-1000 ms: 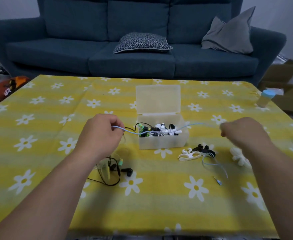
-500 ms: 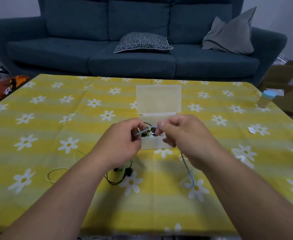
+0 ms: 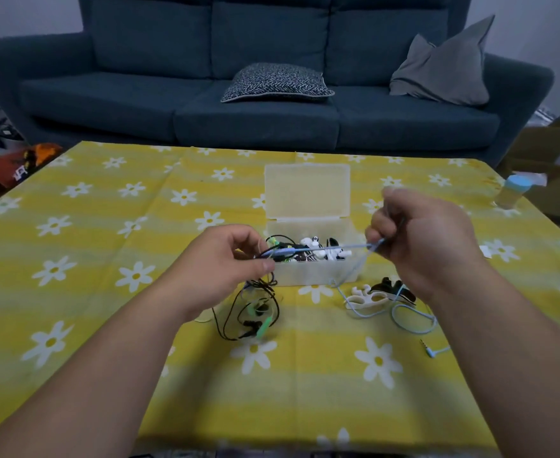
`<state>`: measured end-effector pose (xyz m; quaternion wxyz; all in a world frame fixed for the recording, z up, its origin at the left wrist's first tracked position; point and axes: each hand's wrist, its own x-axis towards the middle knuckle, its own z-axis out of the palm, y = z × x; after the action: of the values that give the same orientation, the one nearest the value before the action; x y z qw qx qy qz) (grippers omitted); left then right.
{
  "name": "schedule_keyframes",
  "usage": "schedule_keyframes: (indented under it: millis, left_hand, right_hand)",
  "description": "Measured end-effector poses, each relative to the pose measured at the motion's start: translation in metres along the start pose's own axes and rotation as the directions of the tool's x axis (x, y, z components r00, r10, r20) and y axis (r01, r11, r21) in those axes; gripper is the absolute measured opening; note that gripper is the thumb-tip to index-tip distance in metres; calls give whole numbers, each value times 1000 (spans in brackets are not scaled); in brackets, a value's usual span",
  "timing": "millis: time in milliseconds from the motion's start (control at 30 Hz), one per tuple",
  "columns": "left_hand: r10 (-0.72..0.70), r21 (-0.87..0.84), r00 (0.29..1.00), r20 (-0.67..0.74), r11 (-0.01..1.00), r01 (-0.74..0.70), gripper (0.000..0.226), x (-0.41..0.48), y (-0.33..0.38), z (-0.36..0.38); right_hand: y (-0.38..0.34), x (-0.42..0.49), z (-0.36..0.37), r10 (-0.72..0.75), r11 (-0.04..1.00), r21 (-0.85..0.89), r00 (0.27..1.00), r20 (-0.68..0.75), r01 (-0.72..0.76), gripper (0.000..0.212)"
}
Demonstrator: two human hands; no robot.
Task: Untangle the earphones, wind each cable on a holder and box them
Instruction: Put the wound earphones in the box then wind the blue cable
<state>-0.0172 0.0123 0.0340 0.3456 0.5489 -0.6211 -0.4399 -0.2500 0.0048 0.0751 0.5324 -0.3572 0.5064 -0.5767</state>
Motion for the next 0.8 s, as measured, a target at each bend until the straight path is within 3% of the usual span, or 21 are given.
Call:
schedule_keyframes:
  millis: [67,167,267,400,467,567,633,700,800]
  left_hand:
    - [1,-133,1000,28,991,3,10,-1,4,1]
    - [9,-179,1000,30,984,-4,11,-1,4,3]
    - [3,-165,1000,0,986,-3,13,1,3,7]
    - [-45,-90,993,-112,995,35,12,5,0,8]
    - [-73,3,977,-202,997,75,13,7,-5,6]
    - [-115,172,949,-294,970,171,22,7,-13,-2]
    - [-175,198,937,-304,950,241,25,8,-19,-9]
    - [-246,187,926,-285,934,306,23,10,-24,-13]
    - [-303,183,919,-253,917,353,14,10,-25,-13]
  right_hand:
    - [5,0,-1,-15,937,-348,1000,17,19,32]
    - [12,-8,4,44,718,-689,982,182,96,37]
    - [14,-18,14,157,577,-803,944,291,152,39]
    - [14,-20,17,187,399,-869,902,389,292,14]
    - [15,-19,16,173,422,-854,898,404,303,20]
    - [13,-12,9,8,589,-781,965,262,207,25]
    - [11,-7,5,-89,701,-689,982,167,181,28]
    - [9,-4,4,-129,824,-541,985,112,170,31]
    - [8,-7,11,-70,966,-239,990,119,98,32]
